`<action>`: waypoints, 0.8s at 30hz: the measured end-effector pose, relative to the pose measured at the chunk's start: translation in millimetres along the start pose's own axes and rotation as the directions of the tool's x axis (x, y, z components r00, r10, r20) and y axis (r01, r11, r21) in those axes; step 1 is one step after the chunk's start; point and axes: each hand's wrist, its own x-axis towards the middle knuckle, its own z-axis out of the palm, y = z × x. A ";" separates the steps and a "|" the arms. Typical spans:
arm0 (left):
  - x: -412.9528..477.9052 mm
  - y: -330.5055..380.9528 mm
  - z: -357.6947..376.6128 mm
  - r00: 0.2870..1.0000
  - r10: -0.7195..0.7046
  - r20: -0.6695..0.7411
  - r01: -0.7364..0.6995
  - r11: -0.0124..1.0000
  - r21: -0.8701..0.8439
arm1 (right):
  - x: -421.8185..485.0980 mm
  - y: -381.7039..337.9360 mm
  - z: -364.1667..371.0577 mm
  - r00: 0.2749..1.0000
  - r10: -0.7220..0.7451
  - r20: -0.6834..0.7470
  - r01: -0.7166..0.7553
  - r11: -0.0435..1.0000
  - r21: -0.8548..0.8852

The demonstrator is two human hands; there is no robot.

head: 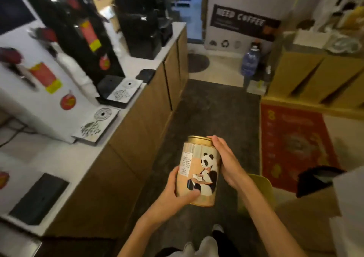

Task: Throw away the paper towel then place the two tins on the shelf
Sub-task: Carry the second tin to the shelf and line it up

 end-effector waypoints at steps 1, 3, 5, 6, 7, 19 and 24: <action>-0.4 10.2 -15.3 0.997 0.032 -0.069 -0.033 0.999 -0.014 | 19.8 -16.5 19.5 0.996 -0.028 0.079 0.030 0.999 -0.026; 0.4 33.1 -46.7 0.975 0.105 -0.198 -0.111 0.994 -0.019 | 58.5 -51.6 61.3 0.969 -0.092 0.227 0.110 0.992 -0.067; 3.7 62.5 -79.3 0.931 0.188 -0.312 -0.198 0.980 0.001 | 94.6 -91.8 106.7 0.922 -0.167 0.350 0.206 0.975 -0.078; 5.2 81.2 -95.9 0.899 0.229 -0.374 -0.237 0.971 0.026 | 111.5 -114.3 130.9 0.890 -0.208 0.405 0.258 0.964 -0.071; 6.0 101.9 -111.1 0.860 0.267 -0.435 -0.270 0.961 0.058 | 127.1 -137.9 154.7 0.855 -0.252 0.453 0.309 0.949 -0.056; -71.9 331.4 -292.0 0.171 0.674 -0.718 -0.307 0.729 0.611 | 197.1 -387.4 430.4 0.301 -0.642 0.705 0.649 0.679 0.342; -127.4 381.8 -391.9 -0.043 0.719 -0.694 -0.117 0.686 0.718 | 205.3 -445.3 537.9 0.059 -0.630 0.775 0.734 0.554 0.394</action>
